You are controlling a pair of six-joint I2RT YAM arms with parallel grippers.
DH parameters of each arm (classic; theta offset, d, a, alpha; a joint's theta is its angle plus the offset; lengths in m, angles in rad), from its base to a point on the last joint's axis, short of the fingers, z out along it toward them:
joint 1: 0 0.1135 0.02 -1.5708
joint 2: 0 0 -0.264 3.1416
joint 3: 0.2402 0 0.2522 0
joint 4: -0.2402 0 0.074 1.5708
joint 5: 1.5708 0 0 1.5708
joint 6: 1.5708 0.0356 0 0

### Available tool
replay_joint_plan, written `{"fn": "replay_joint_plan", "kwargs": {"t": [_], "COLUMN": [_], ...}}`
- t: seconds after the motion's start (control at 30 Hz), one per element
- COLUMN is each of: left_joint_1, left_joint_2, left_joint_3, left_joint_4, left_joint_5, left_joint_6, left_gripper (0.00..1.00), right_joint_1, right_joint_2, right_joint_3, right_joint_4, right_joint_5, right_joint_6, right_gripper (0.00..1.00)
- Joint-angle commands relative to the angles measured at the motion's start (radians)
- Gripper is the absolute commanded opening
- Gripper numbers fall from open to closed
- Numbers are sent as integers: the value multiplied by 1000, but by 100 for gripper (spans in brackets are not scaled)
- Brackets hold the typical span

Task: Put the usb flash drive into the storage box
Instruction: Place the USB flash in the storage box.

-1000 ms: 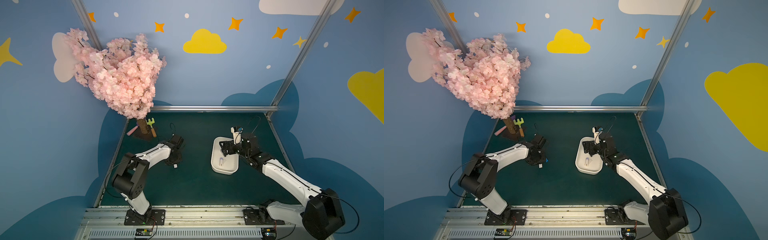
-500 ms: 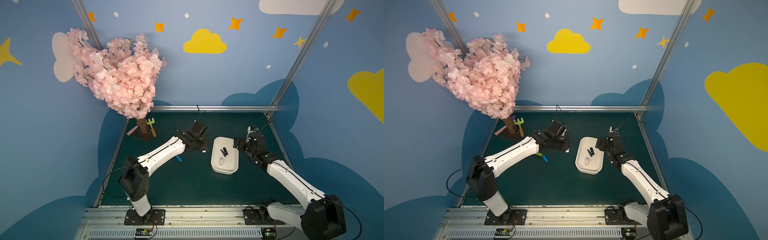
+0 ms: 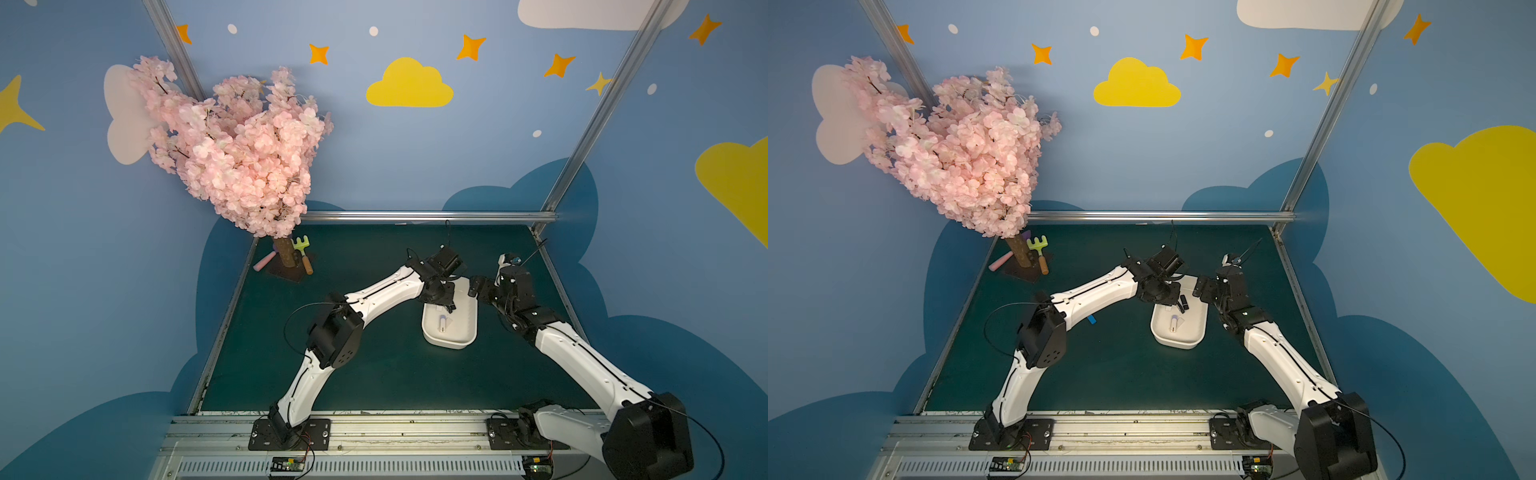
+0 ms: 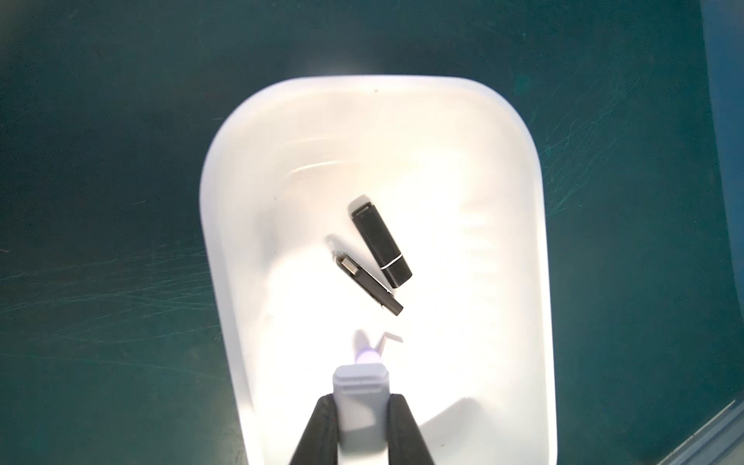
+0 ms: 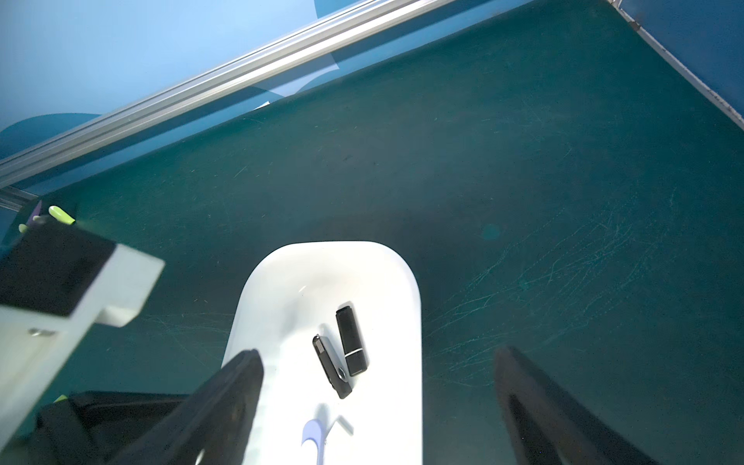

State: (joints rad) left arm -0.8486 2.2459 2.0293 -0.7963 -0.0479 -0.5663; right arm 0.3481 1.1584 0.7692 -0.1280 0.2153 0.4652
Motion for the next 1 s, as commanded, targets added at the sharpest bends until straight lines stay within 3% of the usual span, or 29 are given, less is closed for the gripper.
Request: {"fn": "replay_joint_plan", "kwargs": {"t": [0.0,0.33,0.63,0.83,0.97], "left_joint_1": [2,5,7,6,3], "left_joint_2": [58,155,209,182,62], "left_joint_3": [78,151,206,195,126], "left_joint_4": [-90,-118,-133,-136,-136], "left_joint_5": [-29,-79,-86,-90,-139], "left_joint_6": [27,38,50,48,49], "left_gripper": [20,21,31,31,31], "right_joint_1": [-5,-4,-5,-4,-4], "right_joint_2": [2,26,16,18,8], "right_joint_3": [2,10,12,16,15], "right_joint_4": [8,7,2,-5,-3], "right_joint_5": [-10,-21,-32,-31,-33], "right_joint_6": [4,3,4,2,0], "right_gripper": [93,93,93,93,93]}}
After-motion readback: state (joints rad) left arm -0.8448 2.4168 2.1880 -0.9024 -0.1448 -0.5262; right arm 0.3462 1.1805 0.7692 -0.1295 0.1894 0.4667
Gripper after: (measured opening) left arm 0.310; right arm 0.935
